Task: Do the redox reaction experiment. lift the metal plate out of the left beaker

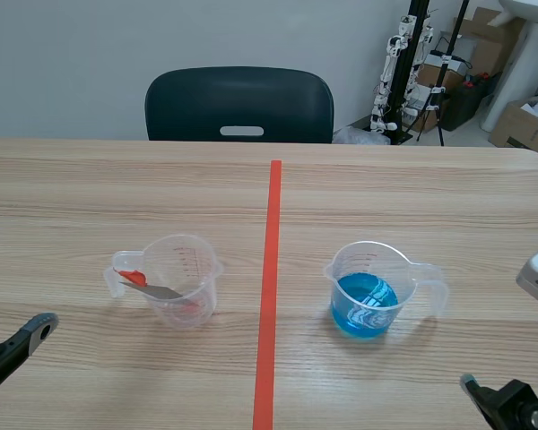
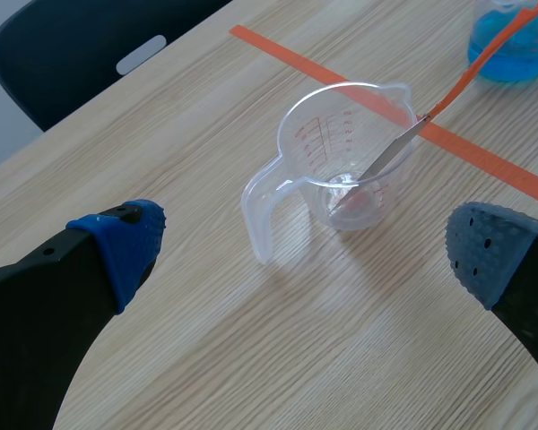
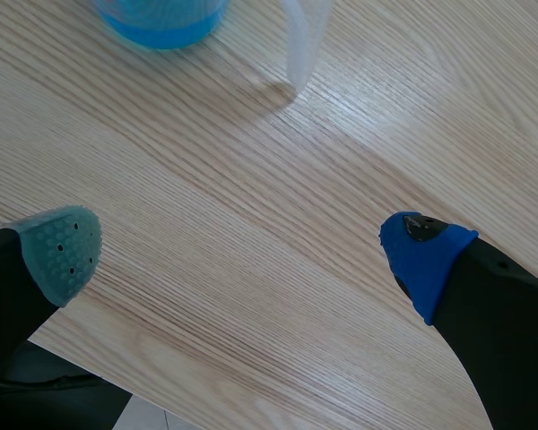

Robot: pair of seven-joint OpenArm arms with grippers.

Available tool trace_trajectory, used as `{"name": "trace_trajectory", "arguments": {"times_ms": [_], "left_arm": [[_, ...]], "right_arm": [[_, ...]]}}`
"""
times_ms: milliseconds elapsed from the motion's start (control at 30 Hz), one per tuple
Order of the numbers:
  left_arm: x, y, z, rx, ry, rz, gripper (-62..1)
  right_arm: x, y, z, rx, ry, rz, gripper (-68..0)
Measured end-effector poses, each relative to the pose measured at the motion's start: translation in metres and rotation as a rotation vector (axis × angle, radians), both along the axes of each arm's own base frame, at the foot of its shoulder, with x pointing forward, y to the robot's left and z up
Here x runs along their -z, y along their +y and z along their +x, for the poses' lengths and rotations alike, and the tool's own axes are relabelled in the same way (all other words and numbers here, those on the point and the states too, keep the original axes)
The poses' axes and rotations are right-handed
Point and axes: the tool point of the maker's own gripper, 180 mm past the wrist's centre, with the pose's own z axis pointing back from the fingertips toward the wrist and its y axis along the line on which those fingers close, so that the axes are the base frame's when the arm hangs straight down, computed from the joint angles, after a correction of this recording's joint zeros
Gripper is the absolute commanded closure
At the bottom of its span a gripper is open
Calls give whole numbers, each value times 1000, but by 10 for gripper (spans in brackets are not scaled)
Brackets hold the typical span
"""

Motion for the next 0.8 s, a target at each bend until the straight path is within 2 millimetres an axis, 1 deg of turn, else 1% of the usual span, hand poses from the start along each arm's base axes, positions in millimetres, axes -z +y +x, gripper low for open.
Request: {"name": "trace_trajectory", "arguments": {"times_ms": [67,300,533,800], "left_arm": [[0,0,0,0,0,0,-623],[0,0,0,0,0,0,-623],[0,0,0,0,0,0,-623],[0,0,0,0,0,0,-623]], "right_arm": [[0,0,0,-1,-2,1,-679],[-14,10,11,-22,-96,58,-679],[-43,27,29,-63,-271,161,-679],[-79,42,40,-109,-463,272,-679]]}}
